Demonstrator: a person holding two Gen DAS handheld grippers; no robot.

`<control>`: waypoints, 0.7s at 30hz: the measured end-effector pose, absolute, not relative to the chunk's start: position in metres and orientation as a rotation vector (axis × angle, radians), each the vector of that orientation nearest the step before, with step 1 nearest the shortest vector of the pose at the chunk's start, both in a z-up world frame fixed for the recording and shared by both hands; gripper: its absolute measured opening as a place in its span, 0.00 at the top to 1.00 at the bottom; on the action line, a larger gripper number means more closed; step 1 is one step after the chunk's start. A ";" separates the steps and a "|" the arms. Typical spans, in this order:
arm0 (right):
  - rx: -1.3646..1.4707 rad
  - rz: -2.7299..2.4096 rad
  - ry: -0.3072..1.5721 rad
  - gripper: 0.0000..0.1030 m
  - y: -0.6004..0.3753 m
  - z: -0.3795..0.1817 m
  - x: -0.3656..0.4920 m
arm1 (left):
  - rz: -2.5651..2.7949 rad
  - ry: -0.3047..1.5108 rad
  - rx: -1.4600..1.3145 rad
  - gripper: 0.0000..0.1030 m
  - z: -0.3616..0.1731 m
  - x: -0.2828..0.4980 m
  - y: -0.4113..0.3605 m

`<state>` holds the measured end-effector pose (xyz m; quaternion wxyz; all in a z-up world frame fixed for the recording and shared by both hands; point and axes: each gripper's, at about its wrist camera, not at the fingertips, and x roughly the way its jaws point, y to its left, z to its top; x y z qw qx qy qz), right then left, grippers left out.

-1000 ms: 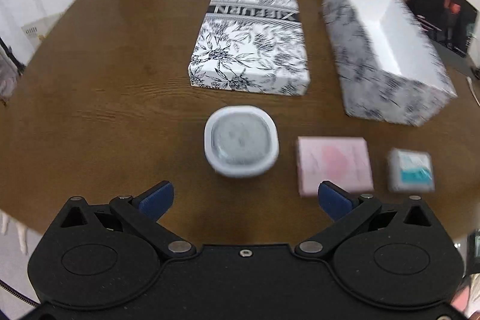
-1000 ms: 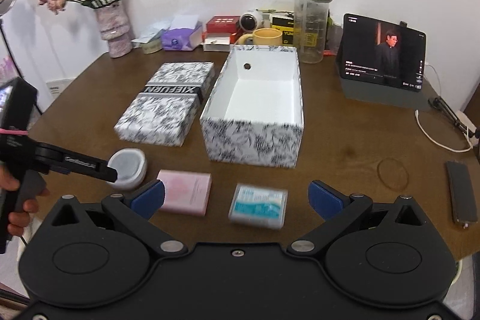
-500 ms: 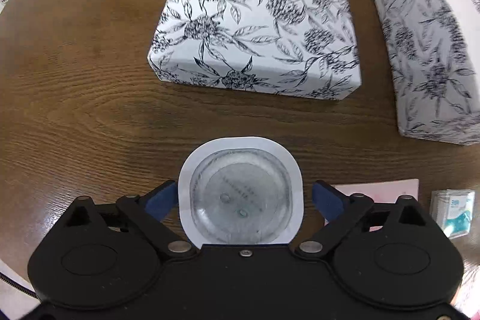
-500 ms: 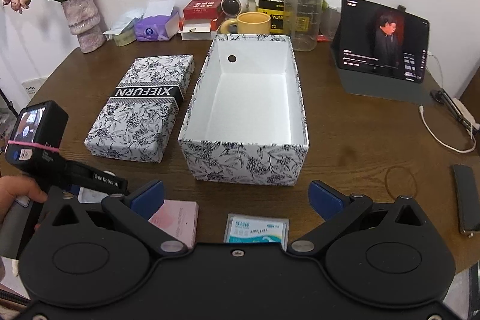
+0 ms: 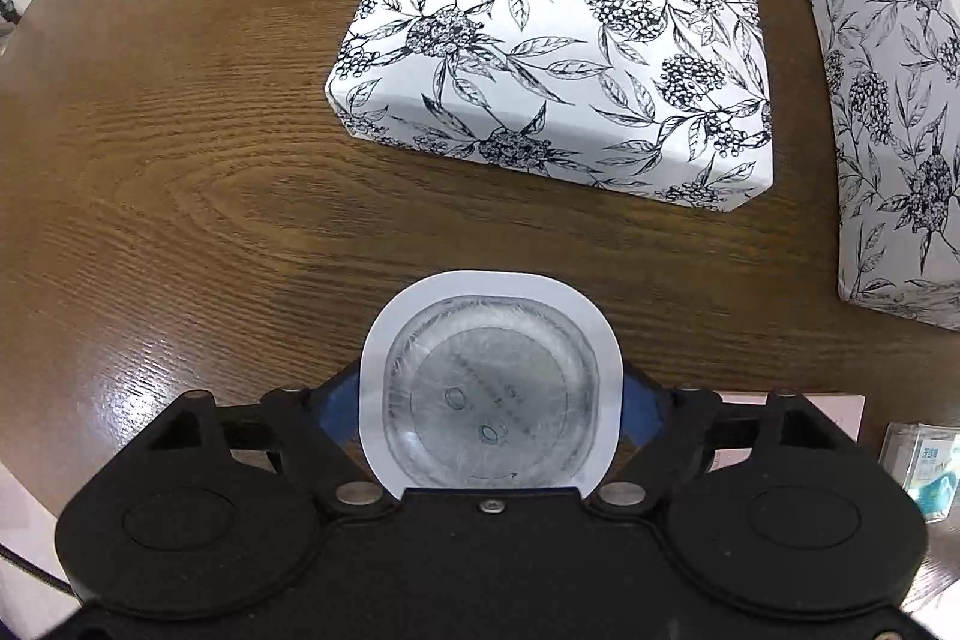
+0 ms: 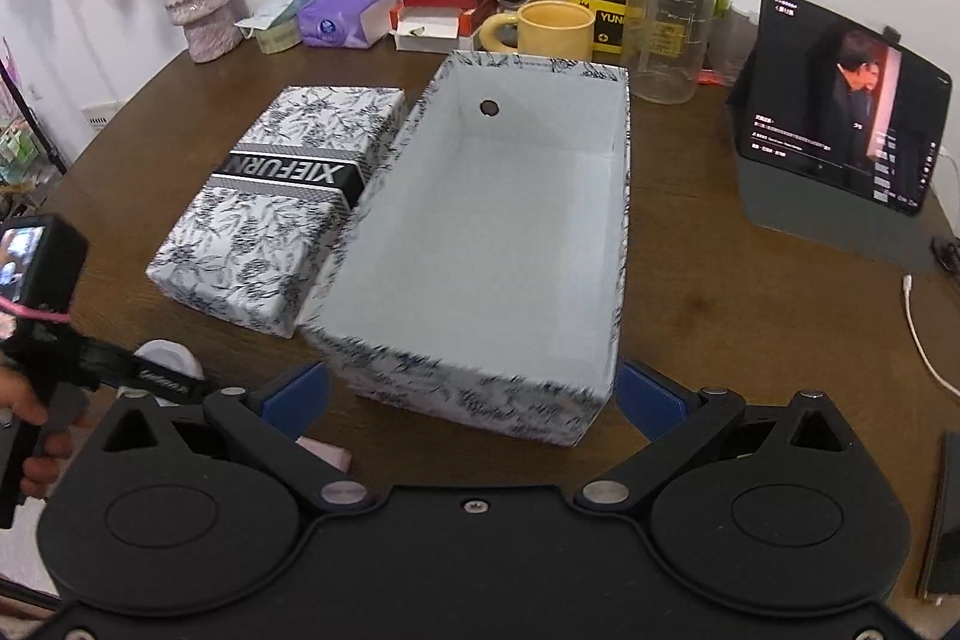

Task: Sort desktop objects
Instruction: 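Lower the left gripper onto the round white compact and close, then carry the compact with the left gripper into the open floral box and release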

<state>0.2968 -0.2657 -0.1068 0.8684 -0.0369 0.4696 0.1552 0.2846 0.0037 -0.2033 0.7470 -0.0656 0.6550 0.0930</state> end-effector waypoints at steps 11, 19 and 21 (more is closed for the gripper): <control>-0.050 0.315 0.994 0.00 -0.296 -0.119 0.342 | 0.161 1.380 -0.184 0.22 -0.181 0.269 -0.008; -0.063 0.359 0.971 0.00 -0.304 -0.124 0.363 | -0.129 1.111 -0.082 0.22 -0.058 0.323 -0.077; -0.078 0.391 0.951 0.00 -0.302 -0.124 0.368 | -0.202 1.077 -0.011 0.22 -0.044 0.356 -0.100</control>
